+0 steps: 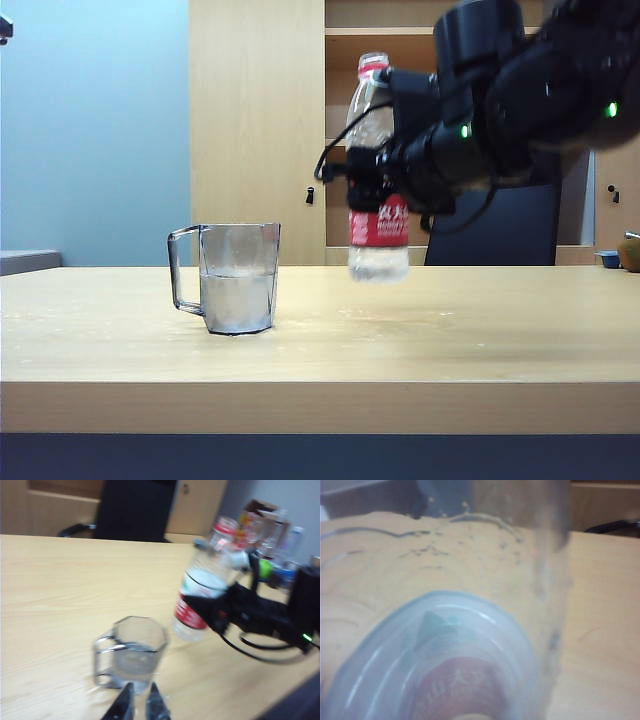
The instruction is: Pick up the mineral water bottle on the table and pour water into the mug until it's half full.
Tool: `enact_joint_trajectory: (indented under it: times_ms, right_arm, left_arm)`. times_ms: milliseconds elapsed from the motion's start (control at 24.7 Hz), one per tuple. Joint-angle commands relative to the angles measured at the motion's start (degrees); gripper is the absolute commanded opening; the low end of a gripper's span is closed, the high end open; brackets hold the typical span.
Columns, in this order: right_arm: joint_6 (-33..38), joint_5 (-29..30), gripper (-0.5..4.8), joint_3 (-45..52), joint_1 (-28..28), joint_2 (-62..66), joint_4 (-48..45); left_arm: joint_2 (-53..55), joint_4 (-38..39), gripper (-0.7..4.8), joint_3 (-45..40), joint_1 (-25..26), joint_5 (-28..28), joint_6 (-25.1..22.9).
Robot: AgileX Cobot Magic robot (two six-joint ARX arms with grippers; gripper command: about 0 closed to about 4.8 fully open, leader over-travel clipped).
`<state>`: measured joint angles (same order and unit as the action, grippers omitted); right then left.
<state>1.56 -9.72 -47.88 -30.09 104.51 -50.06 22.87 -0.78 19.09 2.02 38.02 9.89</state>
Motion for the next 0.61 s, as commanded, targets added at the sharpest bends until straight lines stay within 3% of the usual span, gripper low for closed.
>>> enact_joint_trajectory:
  times_ms: [40, 202, 242, 323, 364, 606]
  right_arm:
    - [0.35, 1.09, 2.34, -0.04, 0.04, 2.32, -3.37]
    - [0.35, 1.95, 2.34, -0.04, 0.02, 4.59, -4.76]
    - [0.35, 2.16, 2.41, -0.04, 0.02, 5.18, -4.94]
    - [0.35, 2.4, 3.64, 0.0, 0.0, 5.2, -4.94]
    - [0.35, 2.36, 4.79, 0.0, 0.0, 5.18, -5.03]
    - [0.33, 1.97, 4.79, 1.07, -0.37, 2.69, -1.27]
  left_arm:
    - [-0.02, 1.11, 0.35, 0.15, 0.02, -8.63, -3.02]
    - [-0.02, 1.77, 0.35, -0.46, 0.04, -18.97, -7.41]
    - [-0.02, 1.62, 0.35, -1.05, 0.04, -23.82, -8.76]
    - [-0.02, 0.87, 0.35, -1.99, 0.04, -28.22, -9.62]
    - [-0.02, 0.07, 0.35, -2.67, 0.02, -29.99, -10.03]
    - [-1.22, -2.08, 0.35, -3.72, 0.02, -30.27, -9.88]
